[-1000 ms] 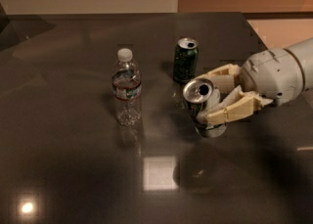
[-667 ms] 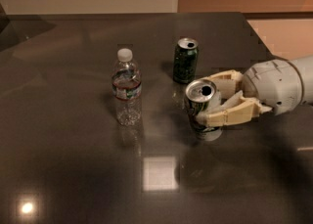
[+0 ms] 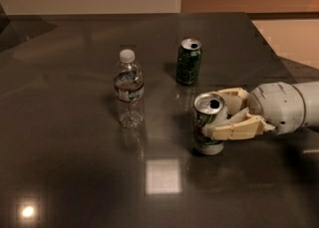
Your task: Place 7up can upright
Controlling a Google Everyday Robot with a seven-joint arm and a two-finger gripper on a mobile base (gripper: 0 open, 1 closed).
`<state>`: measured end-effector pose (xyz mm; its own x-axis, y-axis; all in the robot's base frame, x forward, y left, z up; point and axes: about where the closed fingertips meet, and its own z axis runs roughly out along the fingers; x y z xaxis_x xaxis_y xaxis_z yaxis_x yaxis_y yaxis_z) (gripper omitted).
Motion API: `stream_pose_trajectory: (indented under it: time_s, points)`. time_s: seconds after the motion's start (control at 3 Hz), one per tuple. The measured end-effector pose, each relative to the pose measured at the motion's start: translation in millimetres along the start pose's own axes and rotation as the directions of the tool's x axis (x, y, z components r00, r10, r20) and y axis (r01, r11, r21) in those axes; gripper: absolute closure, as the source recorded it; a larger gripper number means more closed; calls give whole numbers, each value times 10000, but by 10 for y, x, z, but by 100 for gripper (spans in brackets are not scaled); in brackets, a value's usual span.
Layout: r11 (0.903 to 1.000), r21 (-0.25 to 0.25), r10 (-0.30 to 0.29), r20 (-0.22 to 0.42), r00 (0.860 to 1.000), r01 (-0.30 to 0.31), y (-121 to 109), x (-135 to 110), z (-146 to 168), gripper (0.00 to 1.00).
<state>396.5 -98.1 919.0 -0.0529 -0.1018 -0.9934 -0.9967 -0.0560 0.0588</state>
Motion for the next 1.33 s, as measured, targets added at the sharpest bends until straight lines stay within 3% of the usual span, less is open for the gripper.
stream_pose_trajectory:
  time_s: [0.33,0.67,1.33]
  points:
    - [9998,212,-15,453,9990,5,5,79,-22,84]
    - [9995,259,-199,838,9963,178,36,118,-26,59]
    - [9994,230,-262,832,9962,243,37,99,9,13]
